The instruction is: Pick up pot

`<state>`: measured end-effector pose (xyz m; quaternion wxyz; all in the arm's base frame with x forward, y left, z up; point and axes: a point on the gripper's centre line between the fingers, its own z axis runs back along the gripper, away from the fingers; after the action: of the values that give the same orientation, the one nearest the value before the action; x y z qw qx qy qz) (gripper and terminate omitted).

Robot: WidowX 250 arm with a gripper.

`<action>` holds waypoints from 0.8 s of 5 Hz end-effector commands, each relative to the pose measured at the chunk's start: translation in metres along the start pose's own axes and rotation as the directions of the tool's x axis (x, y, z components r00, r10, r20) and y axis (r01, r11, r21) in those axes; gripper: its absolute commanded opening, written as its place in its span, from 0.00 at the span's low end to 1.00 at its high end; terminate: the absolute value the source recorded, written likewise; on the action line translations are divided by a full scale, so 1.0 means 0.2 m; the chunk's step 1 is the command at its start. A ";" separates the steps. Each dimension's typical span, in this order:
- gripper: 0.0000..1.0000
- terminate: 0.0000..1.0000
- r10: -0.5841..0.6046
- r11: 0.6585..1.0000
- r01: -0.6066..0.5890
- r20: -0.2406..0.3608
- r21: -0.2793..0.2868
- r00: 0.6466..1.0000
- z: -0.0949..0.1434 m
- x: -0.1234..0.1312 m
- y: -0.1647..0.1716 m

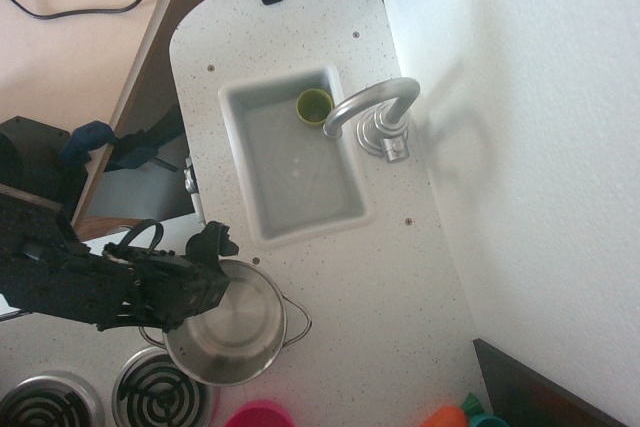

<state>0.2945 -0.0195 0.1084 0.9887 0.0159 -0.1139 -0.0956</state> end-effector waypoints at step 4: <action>1.00 0.00 0.185 0.976 -0.174 -0.079 0.133 0.979 -0.11 -0.11 -0.09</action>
<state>0.2767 -0.0319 0.0634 0.9936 0.1033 -0.0297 -0.0352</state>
